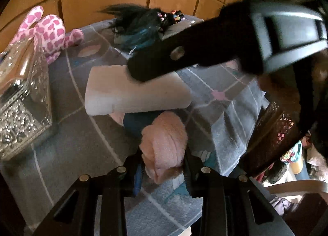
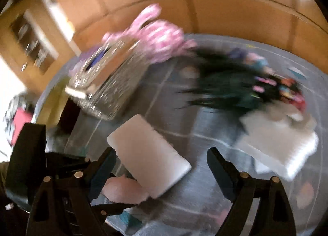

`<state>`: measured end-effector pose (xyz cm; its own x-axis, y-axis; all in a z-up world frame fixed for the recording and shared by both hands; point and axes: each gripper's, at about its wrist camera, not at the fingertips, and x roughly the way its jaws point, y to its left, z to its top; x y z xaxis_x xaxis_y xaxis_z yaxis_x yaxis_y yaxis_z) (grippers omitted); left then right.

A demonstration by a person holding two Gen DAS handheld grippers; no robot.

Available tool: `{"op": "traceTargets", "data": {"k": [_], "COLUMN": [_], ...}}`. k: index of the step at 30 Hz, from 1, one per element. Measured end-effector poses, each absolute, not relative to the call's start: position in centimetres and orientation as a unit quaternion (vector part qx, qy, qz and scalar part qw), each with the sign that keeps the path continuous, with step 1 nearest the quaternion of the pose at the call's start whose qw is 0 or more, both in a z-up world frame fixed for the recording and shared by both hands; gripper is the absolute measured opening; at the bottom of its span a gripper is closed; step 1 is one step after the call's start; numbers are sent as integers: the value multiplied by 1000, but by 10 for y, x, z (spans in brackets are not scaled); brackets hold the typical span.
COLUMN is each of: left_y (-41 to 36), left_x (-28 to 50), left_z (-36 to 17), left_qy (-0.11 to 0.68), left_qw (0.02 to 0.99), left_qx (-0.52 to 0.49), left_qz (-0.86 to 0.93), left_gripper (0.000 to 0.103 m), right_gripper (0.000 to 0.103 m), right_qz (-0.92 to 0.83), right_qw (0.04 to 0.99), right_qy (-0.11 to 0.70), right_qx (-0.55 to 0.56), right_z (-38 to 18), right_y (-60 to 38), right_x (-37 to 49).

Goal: Organize soft objects
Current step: 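Lift the pink sock with the left tool while the right tool grasps the white towel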

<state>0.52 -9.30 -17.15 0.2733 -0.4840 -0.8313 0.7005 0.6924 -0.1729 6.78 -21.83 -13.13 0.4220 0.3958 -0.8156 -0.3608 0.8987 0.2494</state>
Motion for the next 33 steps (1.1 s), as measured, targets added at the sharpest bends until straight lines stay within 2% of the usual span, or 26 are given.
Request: {"op": "traceTargets", "data": {"k": [9,10,11,12,17,21,23,24,29,33], "left_y": [-80,-79,-79,-79,-79,-78,-80,-80,-79,-79], "left_x": [8,8,8,7,8,8,8,7,7,7], "left_z": [-175,-176,-176,-177,-176,-178,-176,-176,-177,-177], "left_qy": [473,473,473,473,473,473,474,473,477,477], "left_qw": [790,790,791,791,791,792,792,792,790,791], "left_qx": [94,94,94,93,91,91,91,92,87,87], "left_qz": [-378,-378,-378,-377,-377,-376,-375,-375,-374,-373], "left_gripper": [33,33,33,33,33,33,33,33,33,33], "right_gripper": [91,81,66,61,54,55,65,66,71,76], "right_qz": [280,280,284,292,274,238,210,208,172,181], "right_qw": [775,774,775,776,800,813,822,822,816,818], "right_qy": [565,565,563,558,534,525,524,525,549,538], "right_qx": [-46,-48,-42,-30,1,77,79,75,-44,-88], "right_z": [-169,-170,-171,-169,-161,-161,-163,-163,-161,-148], "right_y": [-177,-176,-175,-176,-186,-223,-235,-237,-238,-234], "right_x": [97,98,98,96,85,88,85,84,60,58]}}
